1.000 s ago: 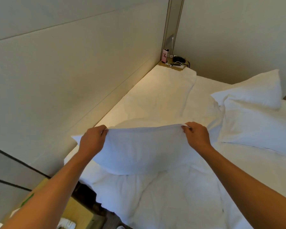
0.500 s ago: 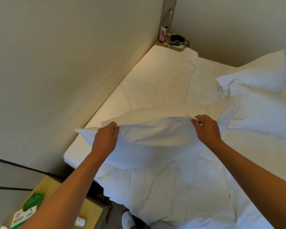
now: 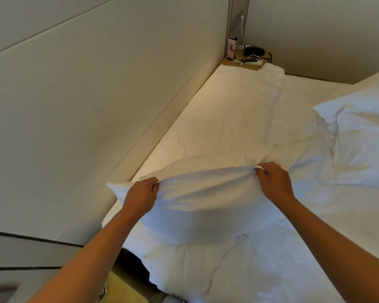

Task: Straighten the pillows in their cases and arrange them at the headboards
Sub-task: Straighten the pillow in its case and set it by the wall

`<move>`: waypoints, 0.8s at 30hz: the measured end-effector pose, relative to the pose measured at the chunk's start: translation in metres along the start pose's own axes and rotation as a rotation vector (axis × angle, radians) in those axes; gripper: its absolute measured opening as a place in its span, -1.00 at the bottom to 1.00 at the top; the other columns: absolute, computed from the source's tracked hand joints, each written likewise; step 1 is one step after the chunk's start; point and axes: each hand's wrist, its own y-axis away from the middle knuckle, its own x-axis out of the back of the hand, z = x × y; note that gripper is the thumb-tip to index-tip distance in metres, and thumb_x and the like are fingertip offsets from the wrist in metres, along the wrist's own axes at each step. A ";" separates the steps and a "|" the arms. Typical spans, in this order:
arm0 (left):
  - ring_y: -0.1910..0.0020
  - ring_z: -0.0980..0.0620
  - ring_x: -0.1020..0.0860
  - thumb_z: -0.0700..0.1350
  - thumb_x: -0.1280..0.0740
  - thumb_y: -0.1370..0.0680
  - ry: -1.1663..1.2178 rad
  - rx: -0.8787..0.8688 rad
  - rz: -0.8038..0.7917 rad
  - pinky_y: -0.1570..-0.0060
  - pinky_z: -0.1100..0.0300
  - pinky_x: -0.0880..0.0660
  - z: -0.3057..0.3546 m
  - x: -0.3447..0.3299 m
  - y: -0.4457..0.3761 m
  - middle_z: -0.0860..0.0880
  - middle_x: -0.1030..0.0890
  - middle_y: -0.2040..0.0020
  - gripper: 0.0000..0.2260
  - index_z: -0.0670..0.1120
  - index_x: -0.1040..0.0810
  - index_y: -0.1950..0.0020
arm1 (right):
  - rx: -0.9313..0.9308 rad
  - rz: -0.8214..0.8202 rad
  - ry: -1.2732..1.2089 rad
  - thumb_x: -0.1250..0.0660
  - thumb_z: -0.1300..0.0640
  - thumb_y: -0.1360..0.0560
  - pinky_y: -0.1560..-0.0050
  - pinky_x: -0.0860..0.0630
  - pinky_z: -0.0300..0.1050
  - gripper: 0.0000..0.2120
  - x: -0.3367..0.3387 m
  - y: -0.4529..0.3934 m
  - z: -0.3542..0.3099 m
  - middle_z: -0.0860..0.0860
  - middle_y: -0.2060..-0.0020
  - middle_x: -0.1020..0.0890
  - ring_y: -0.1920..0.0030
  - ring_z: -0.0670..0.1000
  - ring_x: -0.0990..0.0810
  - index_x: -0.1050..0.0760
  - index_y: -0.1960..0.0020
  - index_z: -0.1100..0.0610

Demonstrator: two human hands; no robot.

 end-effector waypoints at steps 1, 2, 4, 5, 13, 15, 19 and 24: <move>0.21 -0.09 -0.55 -0.12 -0.20 -0.69 -0.009 0.009 -0.006 0.22 0.10 -0.42 0.002 0.000 -0.003 -0.03 -0.61 0.22 -0.79 -0.09 -0.61 0.02 | 0.006 -0.003 -0.008 -0.28 -0.01 -0.68 0.07 -0.40 -0.12 -0.74 -0.002 -0.004 0.001 0.00 0.07 -0.59 0.10 0.04 -0.52 -0.64 -0.13 0.14; 0.19 -0.10 -0.56 -0.12 -0.19 -0.69 -0.015 0.019 -0.011 0.19 0.07 -0.45 0.003 -0.001 -0.006 -0.05 -0.63 0.20 -0.78 -0.09 -0.61 0.01 | 0.011 -0.006 -0.013 -0.28 -0.01 -0.68 0.07 -0.40 -0.11 -0.74 -0.003 -0.008 0.002 -0.03 0.09 -0.57 0.11 0.03 -0.52 -0.64 -0.12 0.14; 0.19 -0.10 -0.56 -0.11 -0.19 -0.69 -0.017 0.033 -0.009 0.15 0.05 -0.48 0.004 -0.001 -0.014 -0.06 -0.64 0.19 -0.78 -0.09 -0.61 0.02 | 0.013 -0.018 -0.013 -0.27 -0.02 -0.68 0.07 -0.40 -0.10 -0.73 -0.003 -0.019 0.001 -0.04 0.11 -0.55 0.11 0.05 -0.52 -0.63 -0.10 0.14; 0.20 -0.09 -0.55 -0.11 -0.20 -0.69 -0.018 0.035 -0.007 0.16 0.05 -0.48 0.004 -0.002 -0.017 -0.05 -0.63 0.20 -0.78 -0.08 -0.60 0.04 | 0.014 -0.026 -0.010 -0.26 -0.03 -0.69 0.07 -0.40 -0.10 -0.72 -0.003 -0.023 0.000 -0.03 0.12 -0.56 0.12 0.05 -0.52 -0.63 -0.09 0.14; 0.26 -0.10 -0.55 -0.10 -0.23 -0.69 0.033 0.057 0.081 0.20 0.01 -0.51 0.001 0.006 -0.044 -0.06 -0.61 0.27 -0.77 -0.11 -0.59 0.11 | 0.060 0.011 -0.025 -0.26 0.02 -0.70 0.01 -0.43 -0.12 -0.74 -0.001 -0.068 -0.031 0.09 0.00 -0.70 0.03 0.13 -0.63 -0.65 -0.14 0.14; 0.25 -0.12 -0.56 -0.10 -0.22 -0.69 0.036 0.061 0.103 0.19 -0.03 -0.52 0.000 0.014 -0.056 -0.08 -0.62 0.27 -0.76 -0.10 -0.57 0.13 | 0.077 0.012 -0.011 -0.25 0.03 -0.70 0.07 -0.42 -0.11 -0.77 0.003 -0.084 -0.048 0.06 0.07 -0.68 0.07 0.12 -0.62 -0.65 -0.08 0.10; 0.19 -0.14 -0.57 -0.16 -0.20 -0.67 0.066 0.080 0.131 0.12 -0.05 -0.55 -0.003 0.038 -0.081 -0.10 -0.65 0.22 -0.76 -0.12 -0.62 0.10 | 0.112 -0.032 0.095 -0.22 -0.01 -0.70 0.20 -0.35 -0.09 -0.72 0.013 -0.119 -0.089 -0.04 0.26 -0.57 0.18 0.09 -0.57 -0.55 0.13 0.02; 0.30 -0.11 -0.53 -0.22 -0.20 -0.65 0.100 0.093 0.208 0.33 0.11 -0.40 -0.012 0.061 -0.091 -0.07 -0.58 0.34 -0.73 -0.15 -0.56 0.21 | 0.174 -0.025 0.076 -0.24 0.02 -0.69 0.33 -0.31 -0.16 -0.69 0.014 -0.147 -0.130 -0.07 0.34 -0.53 0.23 0.09 -0.56 -0.52 0.21 0.04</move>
